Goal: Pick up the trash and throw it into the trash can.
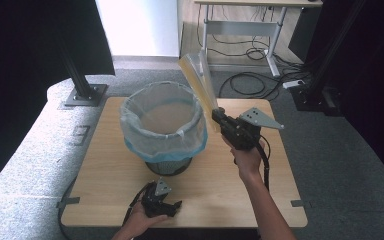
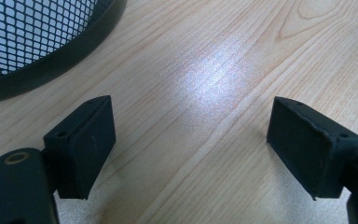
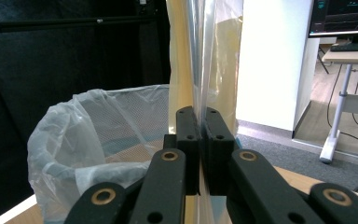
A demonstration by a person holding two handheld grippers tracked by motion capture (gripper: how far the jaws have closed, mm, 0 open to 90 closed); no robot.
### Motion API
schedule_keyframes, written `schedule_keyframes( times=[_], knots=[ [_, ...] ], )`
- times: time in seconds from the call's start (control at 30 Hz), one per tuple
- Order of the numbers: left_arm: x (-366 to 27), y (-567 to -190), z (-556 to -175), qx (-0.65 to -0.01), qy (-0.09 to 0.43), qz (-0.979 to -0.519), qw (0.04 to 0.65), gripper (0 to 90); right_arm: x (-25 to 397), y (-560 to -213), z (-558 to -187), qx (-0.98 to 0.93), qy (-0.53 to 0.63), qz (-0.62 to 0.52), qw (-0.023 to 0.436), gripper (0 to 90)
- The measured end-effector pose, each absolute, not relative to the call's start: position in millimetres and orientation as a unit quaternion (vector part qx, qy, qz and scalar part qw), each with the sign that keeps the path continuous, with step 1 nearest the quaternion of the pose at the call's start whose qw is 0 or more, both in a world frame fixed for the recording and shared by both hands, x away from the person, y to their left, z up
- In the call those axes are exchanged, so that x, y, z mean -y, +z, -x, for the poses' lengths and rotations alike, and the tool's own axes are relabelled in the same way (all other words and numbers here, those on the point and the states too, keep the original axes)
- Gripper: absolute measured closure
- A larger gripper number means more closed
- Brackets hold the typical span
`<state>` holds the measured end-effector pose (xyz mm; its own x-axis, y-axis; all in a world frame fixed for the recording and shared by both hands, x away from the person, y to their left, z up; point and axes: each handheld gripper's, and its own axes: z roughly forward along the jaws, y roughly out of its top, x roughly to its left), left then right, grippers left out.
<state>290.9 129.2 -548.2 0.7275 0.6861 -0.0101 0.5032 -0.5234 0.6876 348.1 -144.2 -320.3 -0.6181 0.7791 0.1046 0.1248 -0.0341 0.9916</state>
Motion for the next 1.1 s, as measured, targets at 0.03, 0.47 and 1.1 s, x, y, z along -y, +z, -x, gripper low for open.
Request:
schedule_keyframes(
  times=[0.03,0.47,1.1],
  knots=[
    [-129.2,-548.2,-290.9,-0.345,0.132,-0.863,0.346,15.3,142.3,-319.7,-348.3,-0.645,0.628,-0.349,0.260,86.5],
    [-129.2,-548.2,-290.9,-0.345,0.133,-0.863,0.346,15.2,118.3,-315.2,-352.6,-0.654,0.627,-0.335,0.258,86.4],
    [-129.2,-548.1,-290.9,-0.344,0.132,-0.863,0.345,15.2,85.6,-317.5,-360.9,-0.674,0.620,-0.319,0.245,86.1]
  ],
)
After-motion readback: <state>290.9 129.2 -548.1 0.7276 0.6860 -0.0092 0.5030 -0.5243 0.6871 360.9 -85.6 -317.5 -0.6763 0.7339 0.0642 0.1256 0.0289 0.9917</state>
